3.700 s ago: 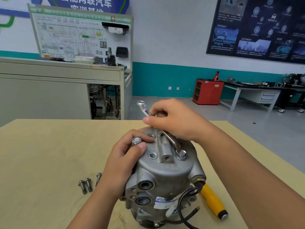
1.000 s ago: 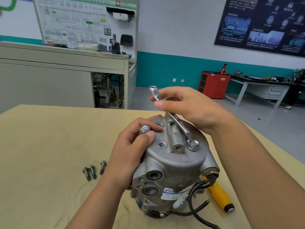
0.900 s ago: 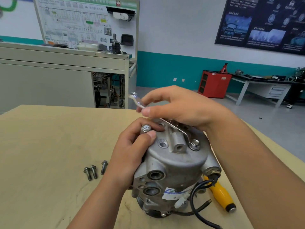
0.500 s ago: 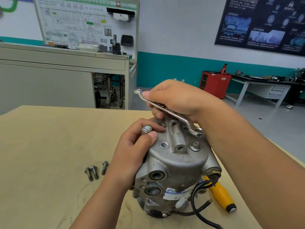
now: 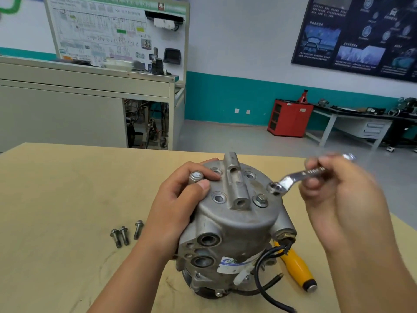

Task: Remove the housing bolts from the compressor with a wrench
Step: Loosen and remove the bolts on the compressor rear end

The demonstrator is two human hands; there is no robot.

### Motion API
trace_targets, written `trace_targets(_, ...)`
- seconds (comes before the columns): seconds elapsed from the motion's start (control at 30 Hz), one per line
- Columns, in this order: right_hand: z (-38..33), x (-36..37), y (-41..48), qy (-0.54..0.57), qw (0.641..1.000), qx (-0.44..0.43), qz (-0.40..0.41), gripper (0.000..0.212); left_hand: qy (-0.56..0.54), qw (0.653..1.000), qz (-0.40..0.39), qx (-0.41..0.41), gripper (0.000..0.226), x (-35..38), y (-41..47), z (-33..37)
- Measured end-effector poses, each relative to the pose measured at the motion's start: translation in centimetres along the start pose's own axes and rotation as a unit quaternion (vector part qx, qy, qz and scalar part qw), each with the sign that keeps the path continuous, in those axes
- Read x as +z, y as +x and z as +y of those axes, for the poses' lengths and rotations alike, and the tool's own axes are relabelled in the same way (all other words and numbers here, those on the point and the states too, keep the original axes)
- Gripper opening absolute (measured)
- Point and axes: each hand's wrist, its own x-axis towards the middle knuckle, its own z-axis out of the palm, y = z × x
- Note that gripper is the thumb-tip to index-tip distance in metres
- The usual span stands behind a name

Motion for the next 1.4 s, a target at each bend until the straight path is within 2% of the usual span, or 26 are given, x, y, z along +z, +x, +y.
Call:
trace_targets(0.23,2.1,-1.0,-2.7,-0.041,0.987,-0.126,0.086,0.025,-0.008,1.0,-0.001,0.0,0.019,0.1,0.1,-0.1)
trace_targets(0.37,2.3,-1.0,-2.6,-0.126,0.972,-0.178,0.091,0.028,-0.011,1.0,-0.003,0.002,0.019,0.0,0.2,-0.3)
trace_targets(0.47,2.5,-1.3,-2.3,-0.204,0.949,-0.215,0.108,0.022,-0.011,1.0,0.0,-0.001,0.018,0.0,0.2,-0.3)
trace_targets(0.53,2.7,-1.8,-1.9,-0.244,0.94,-0.213,0.11,0.017,-0.011,1.0,-0.002,-0.003,0.019,-0.1,0.2,-0.3)
trace_targets(0.67,2.9,-2.9,-0.4,-0.317,0.934,-0.138,0.092,0.008,-0.015,1.0,-0.003,0.0,0.018,0.0,0.2,-0.4)
trace_targets(0.77,2.4,-2.6,1.7,-0.369,0.928,-0.055,0.015,0.01,-0.017,1.0,-0.003,-0.002,0.018,0.0,0.2,-0.4)
trace_targets(0.87,2.0,-0.8,3.9,-0.419,0.904,0.0,-0.091,0.013,-0.015,1.0,-0.005,-0.01,0.019,0.0,0.3,-0.3)
trace_targets(1.0,2.4,2.9,5.4,-0.495,0.836,-0.001,-0.235,0.022,-0.015,1.0,-0.002,-0.012,0.018,0.0,0.2,-0.3)
trace_targets(1.1,2.3,5.4,5.8,-0.486,0.81,-0.013,-0.328,0.009,-0.022,1.0,-0.007,-0.009,0.017,0.0,0.2,-0.4)
trace_targets(1.23,2.1,7.6,4.9,-0.515,0.74,-0.047,-0.43,0.013,-0.018,1.0,-0.014,0.007,0.016,-0.1,0.3,-0.5)
trace_targets(1.33,1.8,9.1,4.0,-0.584,0.652,-0.096,-0.474,0.015,-0.02,0.999,-0.017,0.026,0.016,-0.2,0.4,-0.6)
trace_targets(1.4,1.3,9.5,3.7,-0.595,0.63,-0.111,-0.487,0.019,-0.026,0.999,-0.015,0.027,0.017,-0.1,0.4,-0.7)
